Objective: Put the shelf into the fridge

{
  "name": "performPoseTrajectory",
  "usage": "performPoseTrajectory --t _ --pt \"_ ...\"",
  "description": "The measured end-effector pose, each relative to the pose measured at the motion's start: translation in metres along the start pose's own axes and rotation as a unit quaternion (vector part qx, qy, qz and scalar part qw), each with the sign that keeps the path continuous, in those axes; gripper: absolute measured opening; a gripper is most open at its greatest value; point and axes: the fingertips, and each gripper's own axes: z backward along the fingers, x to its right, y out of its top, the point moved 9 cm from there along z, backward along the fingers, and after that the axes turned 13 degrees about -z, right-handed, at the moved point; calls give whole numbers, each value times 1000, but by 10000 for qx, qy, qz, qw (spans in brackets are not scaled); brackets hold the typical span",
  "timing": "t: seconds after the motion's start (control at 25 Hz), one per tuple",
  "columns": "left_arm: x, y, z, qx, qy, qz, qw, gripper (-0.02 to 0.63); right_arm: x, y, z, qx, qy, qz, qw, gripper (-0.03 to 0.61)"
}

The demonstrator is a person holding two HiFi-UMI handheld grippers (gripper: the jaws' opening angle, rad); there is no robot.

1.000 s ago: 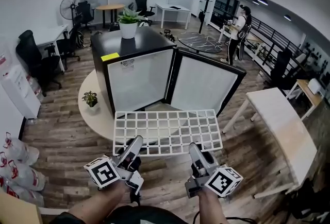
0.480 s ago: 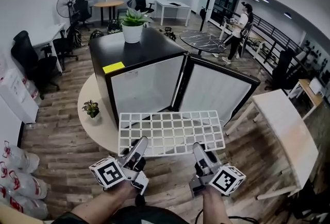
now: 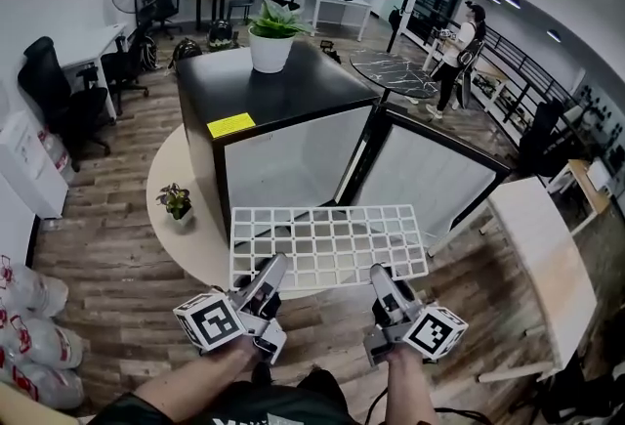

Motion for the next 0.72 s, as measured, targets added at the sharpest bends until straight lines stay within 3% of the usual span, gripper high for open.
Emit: performPoseTrajectory --t 0.16,0.48,0.6,0.72 --pt "-8 -1 -1 -58 383 -52 9992 91 7 7 -18 -216 227 6 9995 150" --pt "-21 1 -39 481 683 31 9965 91 32 48 -71 -779 495 72 9957 150" --pt "-29 -1 -55 542 1011 56 9934 91 50 68 -89 -1006 174 104 9947 150" --pt "-31 -4 -67 780 1155 39 9902 91 55 80 -114 -1299 828 126 9880 152"
